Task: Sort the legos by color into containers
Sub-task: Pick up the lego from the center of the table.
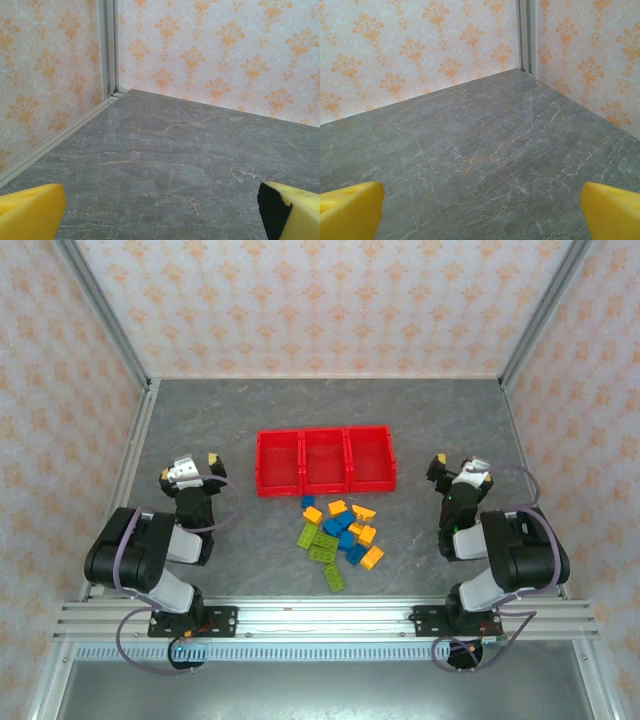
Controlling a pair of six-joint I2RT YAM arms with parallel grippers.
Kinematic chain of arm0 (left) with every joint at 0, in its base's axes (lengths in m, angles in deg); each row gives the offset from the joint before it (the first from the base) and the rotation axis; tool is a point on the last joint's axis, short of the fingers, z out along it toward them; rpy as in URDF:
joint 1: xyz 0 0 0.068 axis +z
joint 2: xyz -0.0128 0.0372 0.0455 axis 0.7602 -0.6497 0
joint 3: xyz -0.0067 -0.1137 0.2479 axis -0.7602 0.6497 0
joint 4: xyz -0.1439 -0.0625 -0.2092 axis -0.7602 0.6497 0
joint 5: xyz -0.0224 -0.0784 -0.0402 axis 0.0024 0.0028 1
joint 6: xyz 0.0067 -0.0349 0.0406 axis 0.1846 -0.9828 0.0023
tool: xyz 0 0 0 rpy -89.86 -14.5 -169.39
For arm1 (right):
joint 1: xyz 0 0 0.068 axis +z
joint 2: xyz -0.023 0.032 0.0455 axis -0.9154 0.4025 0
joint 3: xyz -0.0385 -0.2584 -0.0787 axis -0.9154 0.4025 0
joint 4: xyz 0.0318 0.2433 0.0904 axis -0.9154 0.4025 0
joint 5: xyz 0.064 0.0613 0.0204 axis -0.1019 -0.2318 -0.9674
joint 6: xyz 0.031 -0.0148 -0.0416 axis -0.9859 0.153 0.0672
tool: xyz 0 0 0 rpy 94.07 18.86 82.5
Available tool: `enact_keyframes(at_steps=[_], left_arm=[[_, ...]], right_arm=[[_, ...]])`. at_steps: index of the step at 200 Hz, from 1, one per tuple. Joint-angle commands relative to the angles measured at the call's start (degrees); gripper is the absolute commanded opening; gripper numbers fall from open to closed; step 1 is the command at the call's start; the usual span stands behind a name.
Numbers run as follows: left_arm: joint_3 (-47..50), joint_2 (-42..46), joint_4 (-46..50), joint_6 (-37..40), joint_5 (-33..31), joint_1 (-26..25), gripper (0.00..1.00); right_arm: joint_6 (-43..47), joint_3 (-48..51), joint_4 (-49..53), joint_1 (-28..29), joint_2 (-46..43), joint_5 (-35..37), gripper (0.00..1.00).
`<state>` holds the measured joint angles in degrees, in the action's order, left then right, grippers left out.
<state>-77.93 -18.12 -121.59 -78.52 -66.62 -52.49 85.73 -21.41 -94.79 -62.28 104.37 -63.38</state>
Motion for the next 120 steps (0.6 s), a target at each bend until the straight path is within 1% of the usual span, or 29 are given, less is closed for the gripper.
enact_keyframes(at_steps=[1,29,120], left_arm=[[-0.8,-0.5,-0.2,1.2,-0.8,-0.1,0.99],[-1.1,-0.3,0.5,0.6,0.2,0.5,0.99],[-1.2,-0.3,0.8,0.5,0.6,0.8,1.0]], right_arm=[[-0.5,-0.6,-0.5,0.2,0.1,1.4,1.0],[-0.5,-0.6,-0.4,0.2,0.1,1.4,1.0],[-1.2,-0.9,0.2,-0.7,0.1,0.2,1.0]])
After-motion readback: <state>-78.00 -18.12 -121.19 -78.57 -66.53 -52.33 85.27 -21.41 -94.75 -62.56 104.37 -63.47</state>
